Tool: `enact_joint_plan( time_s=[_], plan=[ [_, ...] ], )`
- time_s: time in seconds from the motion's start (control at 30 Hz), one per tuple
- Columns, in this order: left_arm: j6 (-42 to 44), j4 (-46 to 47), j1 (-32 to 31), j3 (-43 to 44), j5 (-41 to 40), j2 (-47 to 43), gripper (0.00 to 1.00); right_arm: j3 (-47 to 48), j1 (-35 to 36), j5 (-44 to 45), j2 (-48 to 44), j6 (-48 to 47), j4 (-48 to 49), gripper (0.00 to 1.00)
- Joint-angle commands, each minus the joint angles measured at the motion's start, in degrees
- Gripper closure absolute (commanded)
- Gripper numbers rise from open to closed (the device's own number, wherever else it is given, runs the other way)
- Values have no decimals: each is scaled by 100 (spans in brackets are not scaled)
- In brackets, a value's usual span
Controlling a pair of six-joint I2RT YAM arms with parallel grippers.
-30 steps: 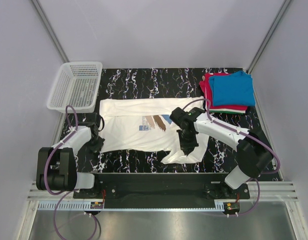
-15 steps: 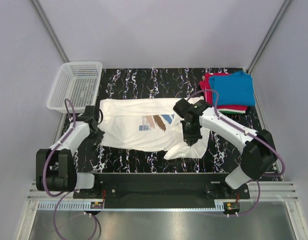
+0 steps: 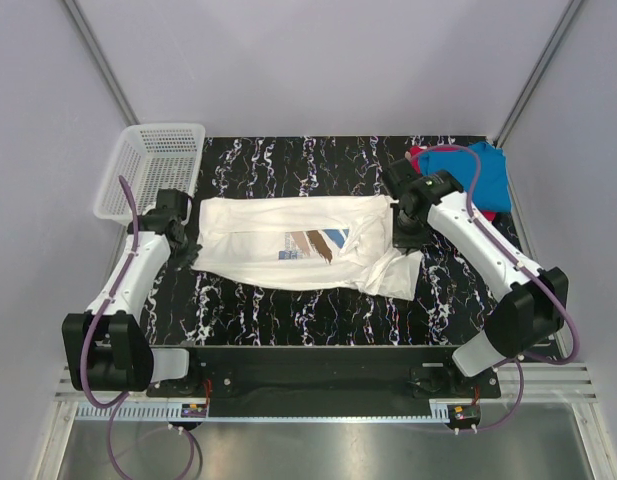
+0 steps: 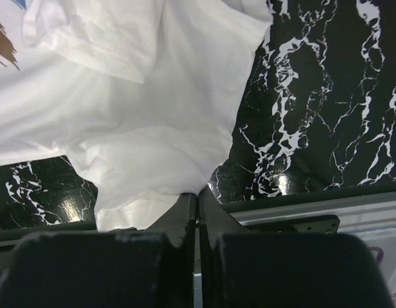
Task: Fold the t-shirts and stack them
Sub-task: Fold the tshirt
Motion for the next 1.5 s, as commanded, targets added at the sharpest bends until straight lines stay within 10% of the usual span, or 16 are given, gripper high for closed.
enact_joint_plan(
  time_s=[0.0, 0.87, 1.47],
  plan=[
    [351, -259, 51, 295, -196, -87, 100, 412, -306, 414, -40, -270, -125, 100],
    [1388, -435, 227, 295, 208, -412, 100, 526, -571, 406, -664, -208, -520, 100],
    [1546, -338, 236, 1655, 94, 1081, 100, 2476, -615, 775, 1040, -832, -362, 100]
  ],
)
